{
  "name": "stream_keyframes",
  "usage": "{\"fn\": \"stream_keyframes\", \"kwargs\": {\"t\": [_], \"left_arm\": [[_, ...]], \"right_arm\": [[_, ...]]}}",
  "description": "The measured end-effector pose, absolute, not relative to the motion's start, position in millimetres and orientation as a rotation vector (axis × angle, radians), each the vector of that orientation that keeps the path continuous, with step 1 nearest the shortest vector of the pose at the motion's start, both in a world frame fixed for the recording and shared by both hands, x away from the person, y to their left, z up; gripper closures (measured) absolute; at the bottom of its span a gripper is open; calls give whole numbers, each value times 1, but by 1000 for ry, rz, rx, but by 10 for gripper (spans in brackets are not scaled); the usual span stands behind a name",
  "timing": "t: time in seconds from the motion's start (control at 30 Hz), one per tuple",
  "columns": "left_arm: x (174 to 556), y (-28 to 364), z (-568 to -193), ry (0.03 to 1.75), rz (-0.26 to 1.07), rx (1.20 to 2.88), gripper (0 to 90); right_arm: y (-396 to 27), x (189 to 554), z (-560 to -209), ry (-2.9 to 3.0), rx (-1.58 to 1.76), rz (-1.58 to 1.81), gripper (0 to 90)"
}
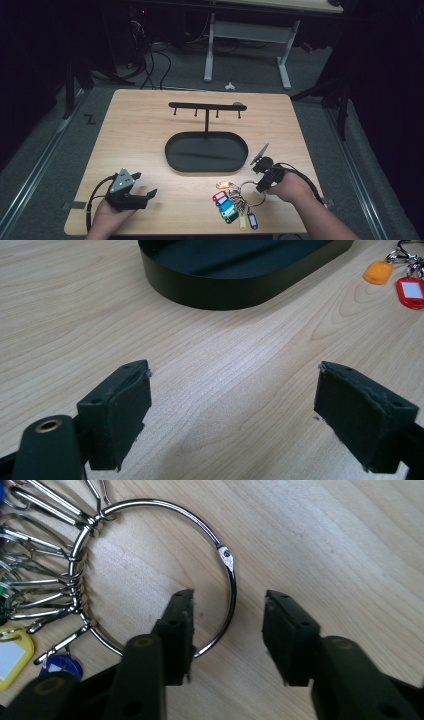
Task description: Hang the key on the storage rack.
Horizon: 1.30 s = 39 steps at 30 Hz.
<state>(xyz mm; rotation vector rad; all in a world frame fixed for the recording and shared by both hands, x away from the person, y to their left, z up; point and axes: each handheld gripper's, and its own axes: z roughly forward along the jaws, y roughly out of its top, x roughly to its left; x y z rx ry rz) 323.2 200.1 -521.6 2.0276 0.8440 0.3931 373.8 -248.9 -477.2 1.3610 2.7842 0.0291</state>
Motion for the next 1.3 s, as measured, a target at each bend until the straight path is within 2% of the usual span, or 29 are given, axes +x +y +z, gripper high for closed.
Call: {"fn": "stream_keyframes", "kwargs": {"t": [0.27, 0.37, 0.53, 1.3], "left_arm": [[323, 199, -522, 841, 393, 2031, 158], [323, 200, -522, 840, 393, 2031, 158], [324, 199, -523, 839, 386, 2034, 161], [322, 199, -523, 838, 385, 2039, 169]], "right_arm": [[-241, 391, -488, 2849, 1359, -65, 727], [-240, 392, -488, 2853, 1355, -63, 745], [-236, 391, -488, 2865, 1339, -72, 841], [-239, 386, -482, 2863, 1355, -30, 868]]}}
